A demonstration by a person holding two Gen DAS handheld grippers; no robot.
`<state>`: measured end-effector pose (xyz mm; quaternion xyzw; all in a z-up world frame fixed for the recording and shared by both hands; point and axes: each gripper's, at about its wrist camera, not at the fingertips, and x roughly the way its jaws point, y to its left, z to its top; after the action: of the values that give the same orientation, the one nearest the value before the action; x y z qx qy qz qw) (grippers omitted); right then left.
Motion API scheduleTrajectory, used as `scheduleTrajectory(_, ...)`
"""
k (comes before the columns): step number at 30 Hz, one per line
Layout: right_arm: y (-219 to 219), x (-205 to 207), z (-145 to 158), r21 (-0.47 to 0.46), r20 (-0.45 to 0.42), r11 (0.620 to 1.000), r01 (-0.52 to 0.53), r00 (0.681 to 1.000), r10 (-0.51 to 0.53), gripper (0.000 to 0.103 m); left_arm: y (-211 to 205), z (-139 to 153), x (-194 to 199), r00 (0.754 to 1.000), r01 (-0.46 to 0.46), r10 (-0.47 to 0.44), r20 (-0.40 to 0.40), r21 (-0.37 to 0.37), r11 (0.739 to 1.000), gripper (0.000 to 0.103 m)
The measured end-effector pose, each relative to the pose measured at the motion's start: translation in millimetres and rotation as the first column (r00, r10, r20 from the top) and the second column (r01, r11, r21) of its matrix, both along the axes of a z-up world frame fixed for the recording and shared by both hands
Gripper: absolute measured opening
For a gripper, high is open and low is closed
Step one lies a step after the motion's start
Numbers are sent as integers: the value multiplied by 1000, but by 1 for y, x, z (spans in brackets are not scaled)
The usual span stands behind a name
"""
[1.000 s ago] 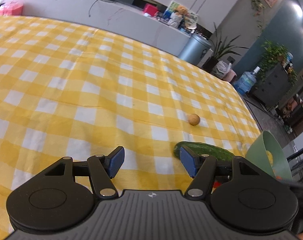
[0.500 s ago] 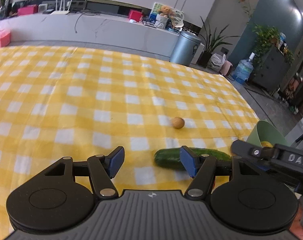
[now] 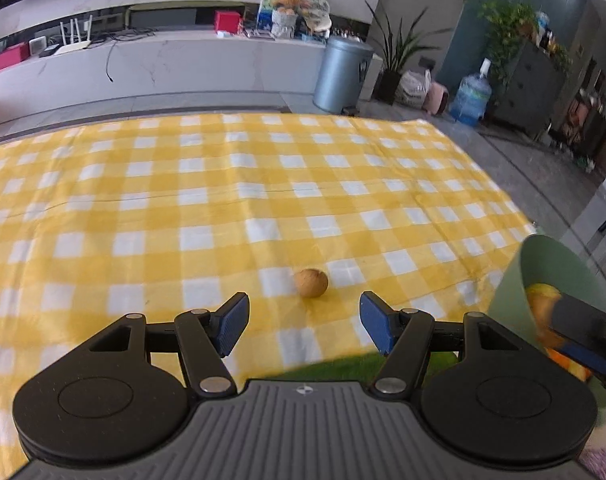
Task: Organize fruits
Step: 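Carry the kiwi toward the colander while the left tool grasps a small brown fruit, then open both tools over the colander to drop the kiwi and brown fruit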
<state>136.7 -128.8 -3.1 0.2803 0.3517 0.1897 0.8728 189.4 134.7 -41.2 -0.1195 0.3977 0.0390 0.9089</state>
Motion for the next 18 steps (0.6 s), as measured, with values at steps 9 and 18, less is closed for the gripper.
scheduleTrajectory(9,-7,-2,0,58,-20,998,8,1000,-6,22,-5,-29,50,994,3,1,-112,35,999,68)
scheduleTrajectory(18,-12,-4,1,51,-26,999,13,1000,-12,22,3,-31,57,992,-40,41,-123,9,999,27)
